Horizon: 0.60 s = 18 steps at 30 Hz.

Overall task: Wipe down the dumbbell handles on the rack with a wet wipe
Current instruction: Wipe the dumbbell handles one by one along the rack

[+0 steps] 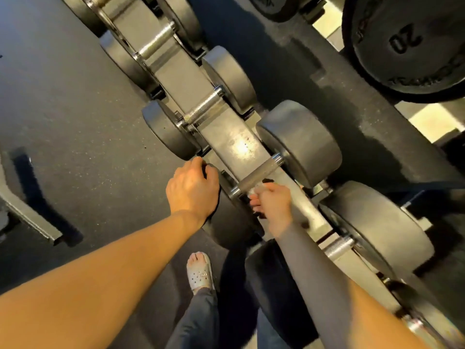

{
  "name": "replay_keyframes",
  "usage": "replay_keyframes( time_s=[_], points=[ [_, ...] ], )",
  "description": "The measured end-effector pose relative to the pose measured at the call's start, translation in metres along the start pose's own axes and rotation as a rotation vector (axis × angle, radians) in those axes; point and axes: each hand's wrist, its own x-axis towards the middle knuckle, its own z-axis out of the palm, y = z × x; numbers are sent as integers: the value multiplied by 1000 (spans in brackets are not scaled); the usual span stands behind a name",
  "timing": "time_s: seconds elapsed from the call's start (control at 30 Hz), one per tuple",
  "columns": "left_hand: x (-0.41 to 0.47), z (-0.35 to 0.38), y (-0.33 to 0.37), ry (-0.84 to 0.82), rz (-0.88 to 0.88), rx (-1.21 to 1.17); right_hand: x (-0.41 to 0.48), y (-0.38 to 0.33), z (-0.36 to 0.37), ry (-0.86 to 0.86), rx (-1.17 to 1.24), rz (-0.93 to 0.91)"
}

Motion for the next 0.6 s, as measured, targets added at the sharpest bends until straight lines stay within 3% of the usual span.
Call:
replay_keyframes(
  time_s=[0.13, 0.27, 0.33, 0.5, 0.6],
  points=[
    [4, -2, 3, -63, -77, -52, -12, 8, 14, -114, -215, -10],
    [11, 6, 21, -138, -283, -119, -12, 10, -1, -140, -163, -47],
    [12, 11, 26, -98, -303, -46, -13, 8, 1, -63, -39, -51],
    [12, 16, 28, -42, -298, 10, 9, -13, 2, 333, 489, -89],
    [11, 15, 30, -47, -306, 10, 3, -5, 17, 250, 271, -188]
  ],
)
